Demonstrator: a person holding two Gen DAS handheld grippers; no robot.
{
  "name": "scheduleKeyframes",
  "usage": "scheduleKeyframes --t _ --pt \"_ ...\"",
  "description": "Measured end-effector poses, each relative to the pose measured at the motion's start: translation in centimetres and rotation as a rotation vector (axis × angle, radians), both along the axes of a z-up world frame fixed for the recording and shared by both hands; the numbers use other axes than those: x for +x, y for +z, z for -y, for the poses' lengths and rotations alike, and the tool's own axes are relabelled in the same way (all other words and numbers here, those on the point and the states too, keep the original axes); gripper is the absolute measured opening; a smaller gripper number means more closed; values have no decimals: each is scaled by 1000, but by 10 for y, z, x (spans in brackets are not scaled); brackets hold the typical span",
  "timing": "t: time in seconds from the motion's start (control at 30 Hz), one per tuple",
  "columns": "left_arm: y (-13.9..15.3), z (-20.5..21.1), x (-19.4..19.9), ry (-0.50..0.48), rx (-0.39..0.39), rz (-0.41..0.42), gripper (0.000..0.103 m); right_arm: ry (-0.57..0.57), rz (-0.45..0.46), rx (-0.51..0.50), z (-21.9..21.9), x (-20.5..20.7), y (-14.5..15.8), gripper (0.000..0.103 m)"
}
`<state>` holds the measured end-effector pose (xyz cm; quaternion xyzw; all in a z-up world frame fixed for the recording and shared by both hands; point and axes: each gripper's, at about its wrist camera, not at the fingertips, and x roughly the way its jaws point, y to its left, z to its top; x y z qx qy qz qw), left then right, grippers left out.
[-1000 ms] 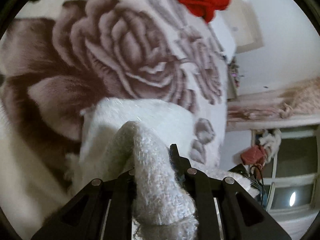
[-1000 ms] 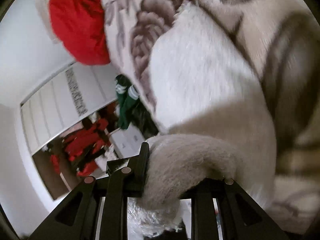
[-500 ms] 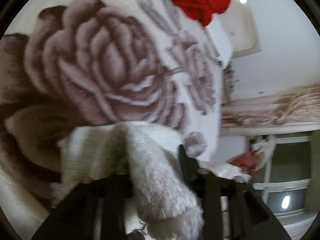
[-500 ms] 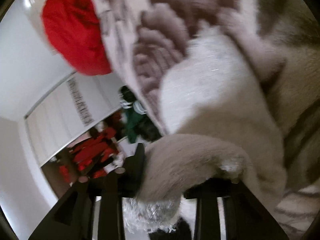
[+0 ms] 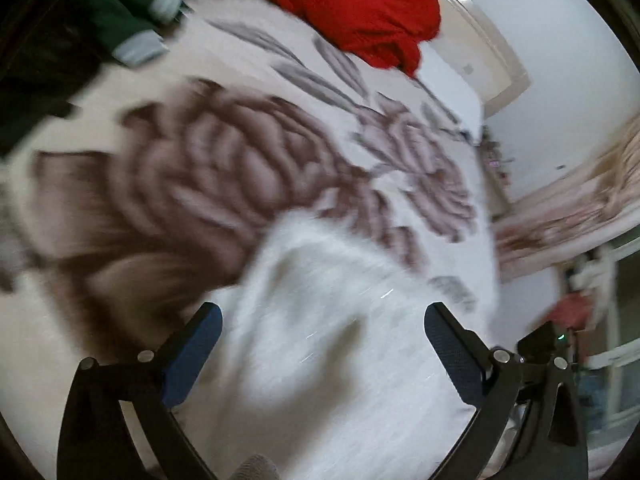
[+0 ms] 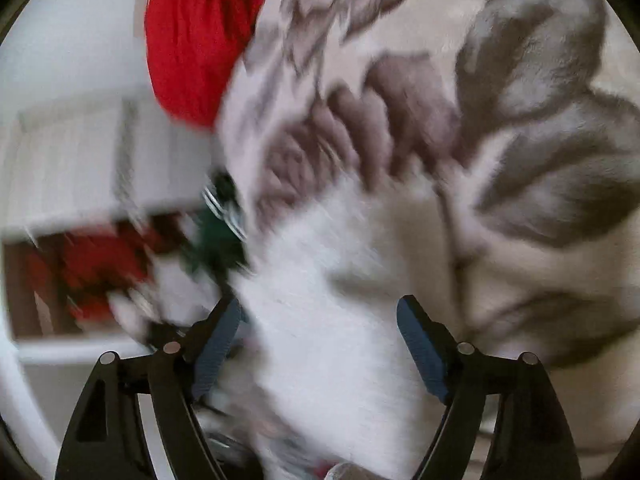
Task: Fold large clothes
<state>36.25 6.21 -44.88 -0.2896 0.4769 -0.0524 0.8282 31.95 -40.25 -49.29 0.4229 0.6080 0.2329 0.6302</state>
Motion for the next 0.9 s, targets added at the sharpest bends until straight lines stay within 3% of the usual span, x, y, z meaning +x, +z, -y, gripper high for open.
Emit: scheduleKeyframes --t 0.13,0.27,0.33,0.4,0.47,0.6,0.73,0.8,0.87,0.9 --pt "-11 -14 -56 98 128 -58 103 208 -51 -61 -30 -4 -46 86" --pt "-34 -33 -103 178 106 -148 103 304 -43 -56 -64 15 -96 99" --pt "-38 -42 -119 216 97 -165 103 289 -42 -11 -72 23 -105 99" --pt "-39 -48 -131 239 108 -176 103 280 -35 33 -79 27 -106 89" --pt "-37 -55 -141 266 145 -169 103 255 -35 42 -81 22 -100 63" --pt "-30 -60 -156 281 210 -162 103 -12 -119 50 -59 -10 -87 47" --pt "-18 -66 -169 284 219 -168 103 -347 -252 274 -40 -84 -79 43" --pt "-9 -67 -177 274 235 -156 103 -515 -314 384 -42 -144 -71 43" --pt "-5 -66 -181 256 240 -150 103 -552 -366 401 -49 -185 -69 43" --pt "-6 -63 -182 239 237 -148 103 -510 -393 367 -56 -204 -71 43"
